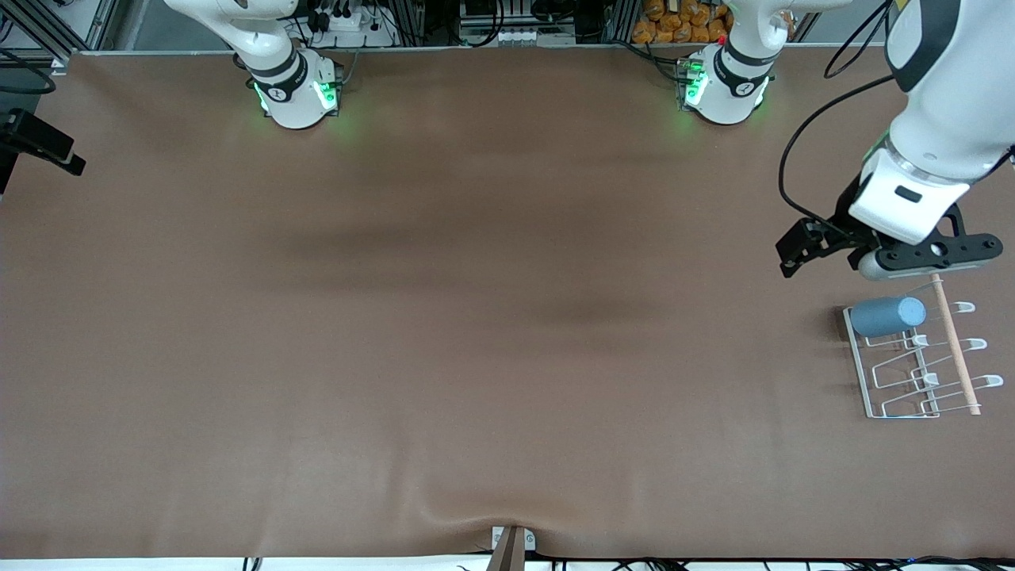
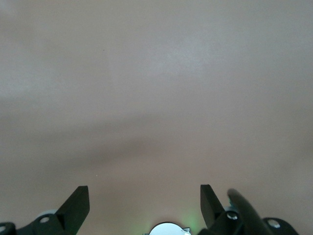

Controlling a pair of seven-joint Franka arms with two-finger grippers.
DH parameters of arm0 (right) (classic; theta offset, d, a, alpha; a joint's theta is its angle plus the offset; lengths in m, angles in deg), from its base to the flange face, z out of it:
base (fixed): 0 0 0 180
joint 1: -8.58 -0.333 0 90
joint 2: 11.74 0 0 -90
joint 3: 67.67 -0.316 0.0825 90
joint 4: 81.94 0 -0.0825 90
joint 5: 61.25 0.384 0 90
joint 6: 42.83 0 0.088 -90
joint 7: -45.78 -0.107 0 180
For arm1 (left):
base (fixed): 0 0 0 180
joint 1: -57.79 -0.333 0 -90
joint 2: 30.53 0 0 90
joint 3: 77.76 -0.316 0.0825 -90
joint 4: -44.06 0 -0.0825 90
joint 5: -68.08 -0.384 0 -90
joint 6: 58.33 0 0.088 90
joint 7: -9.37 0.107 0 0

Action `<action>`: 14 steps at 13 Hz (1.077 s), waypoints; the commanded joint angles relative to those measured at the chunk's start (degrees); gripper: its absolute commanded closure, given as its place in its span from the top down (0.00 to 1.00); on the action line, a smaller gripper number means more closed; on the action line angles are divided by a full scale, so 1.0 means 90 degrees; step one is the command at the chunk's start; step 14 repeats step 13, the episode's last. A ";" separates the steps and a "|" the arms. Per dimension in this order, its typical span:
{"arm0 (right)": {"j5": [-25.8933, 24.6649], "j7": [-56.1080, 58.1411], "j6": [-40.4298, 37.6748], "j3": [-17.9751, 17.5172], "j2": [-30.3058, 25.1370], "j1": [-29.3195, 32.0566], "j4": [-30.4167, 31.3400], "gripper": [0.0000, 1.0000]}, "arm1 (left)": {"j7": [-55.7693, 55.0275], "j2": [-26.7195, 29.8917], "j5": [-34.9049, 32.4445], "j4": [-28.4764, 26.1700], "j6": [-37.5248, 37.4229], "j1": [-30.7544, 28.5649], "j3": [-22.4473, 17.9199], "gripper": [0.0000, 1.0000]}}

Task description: Transfer cup to left arm and place on rack

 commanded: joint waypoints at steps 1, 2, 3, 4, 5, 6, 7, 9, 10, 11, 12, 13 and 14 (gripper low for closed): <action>0.0003 0.0057 -0.0059 -0.0061 0.0035 0.0112 -0.0123 1.00 | 0.0362 0.0172 0.0178 -0.0175 -0.0024 0.0213 -0.0571 1.00; 0.0003 0.0057 -0.0059 -0.0061 0.0035 0.0112 -0.0123 1.00 | 0.0460 0.0172 0.0160 -0.0137 -0.0043 0.0213 -0.0602 1.00; 0.0003 0.0057 -0.0059 -0.0061 0.0035 0.0112 -0.0123 1.00 | 0.0481 0.0192 0.0150 -0.0136 -0.0053 0.0194 -0.0612 1.00; 0.0003 0.0057 -0.0059 -0.0061 0.0035 0.0112 -0.0123 1.00 | 0.0491 0.0192 0.0169 -0.0127 -0.0062 0.0087 -0.0612 1.00; 0.0003 0.0057 -0.0059 -0.0061 0.0035 0.0112 -0.0123 1.00 | 0.0558 0.0202 0.0169 -0.0127 -0.0063 0.0077 -0.0612 1.00; 0.0003 0.0057 -0.0059 -0.0061 0.0035 0.0112 -0.0123 1.00 | 0.0685 0.0202 0.0101 -0.0117 -0.0063 0.0077 -0.0602 1.00; 0.0003 0.0057 -0.0059 -0.0061 0.0035 0.0112 -0.0123 1.00 | 0.0918 0.0221 0.0178 -0.0117 -0.0063 0.0038 -0.0602 1.00; -0.0007 0.0057 -0.0059 -0.0061 0.0035 0.0112 -0.0123 1.00 | 0.1387 0.0250 0.0111 -0.0107 -0.0072 -0.0031 -0.0612 1.00; -0.0007 0.0057 -0.0059 -0.0061 0.0035 0.0112 -0.0123 1.00 | 0.1399 0.0270 0.0091 -0.0088 -0.0150 -0.0031 -0.0612 1.00; -0.0017 0.0057 -0.0059 -0.0061 0.0035 0.0112 -0.0123 1.00 | 0.1389 0.0318 0.0091 -0.0088 -0.0208 -0.0031 -0.0612 1.00; -0.0017 0.0057 -0.0059 -0.0061 0.0035 0.0112 -0.0123 1.00 | 0.1370 0.0328 0.0081 -0.0088 -0.0219 -0.0031 -0.0621 1.00; -0.0017 0.0057 -0.0059 -0.0061 0.0035 0.0112 -0.0123 1.00 | 0.1350 0.0338 0.0072 -0.0078 -0.0248 -0.0031 -0.0622 1.00; -0.0017 0.0057 -0.0059 -0.0061 0.0035 0.0112 -0.0123 1.00 | 0.1350 0.0338 0.0072 -0.0078 -0.0248 -0.0031 -0.0622 1.00</action>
